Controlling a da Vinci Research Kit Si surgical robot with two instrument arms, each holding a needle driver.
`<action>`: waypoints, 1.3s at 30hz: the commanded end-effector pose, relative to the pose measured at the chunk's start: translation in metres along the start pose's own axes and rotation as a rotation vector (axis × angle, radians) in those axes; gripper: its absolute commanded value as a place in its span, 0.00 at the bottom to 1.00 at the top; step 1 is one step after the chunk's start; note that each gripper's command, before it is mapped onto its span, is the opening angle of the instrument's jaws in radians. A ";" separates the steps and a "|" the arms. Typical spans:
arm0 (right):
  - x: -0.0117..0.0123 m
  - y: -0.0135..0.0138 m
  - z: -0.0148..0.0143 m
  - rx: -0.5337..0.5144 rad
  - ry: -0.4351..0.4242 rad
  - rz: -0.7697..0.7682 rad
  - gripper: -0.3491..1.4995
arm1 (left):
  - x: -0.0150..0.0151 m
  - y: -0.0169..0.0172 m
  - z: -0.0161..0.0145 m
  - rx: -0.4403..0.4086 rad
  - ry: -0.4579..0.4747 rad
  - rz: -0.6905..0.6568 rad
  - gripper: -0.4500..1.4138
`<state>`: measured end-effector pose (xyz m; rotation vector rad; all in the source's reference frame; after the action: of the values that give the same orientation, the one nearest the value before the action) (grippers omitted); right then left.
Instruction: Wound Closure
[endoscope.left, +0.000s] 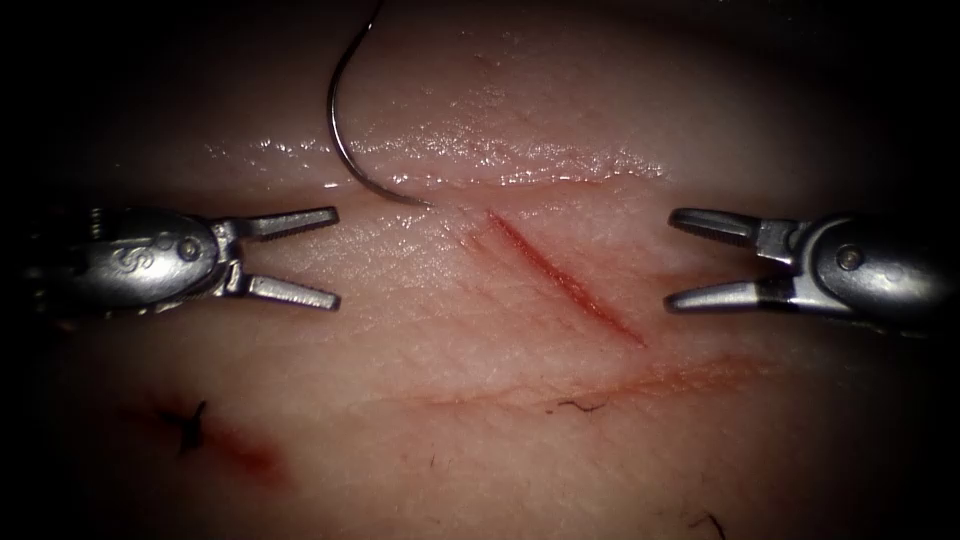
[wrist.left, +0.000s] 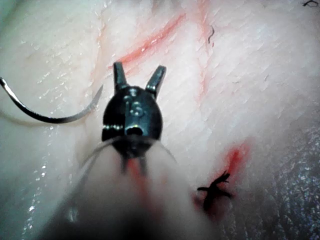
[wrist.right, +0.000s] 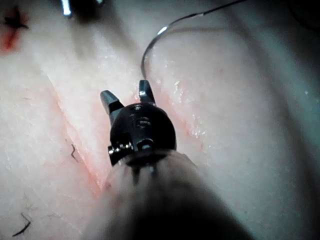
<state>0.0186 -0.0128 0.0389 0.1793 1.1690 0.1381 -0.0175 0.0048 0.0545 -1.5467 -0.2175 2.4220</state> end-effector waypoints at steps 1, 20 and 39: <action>0.0001 0.0000 0.0009 0.001 0.002 0.000 0.47 | -0.0004 0.0001 0.0007 0.000 -0.001 -0.001 0.53; 0.0000 0.0001 0.0012 0.021 0.015 -0.002 0.46 | -0.0010 -0.0014 0.0022 0.187 -0.171 0.072 0.54; 0.0001 -0.0002 0.0018 0.021 0.013 -0.003 0.46 | -0.0062 -0.0064 0.0073 0.237 -0.412 0.255 0.52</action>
<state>0.0195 -0.0131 0.0391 0.1952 1.1816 0.1269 -0.0204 0.0093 0.0645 -1.0095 0.2025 2.8280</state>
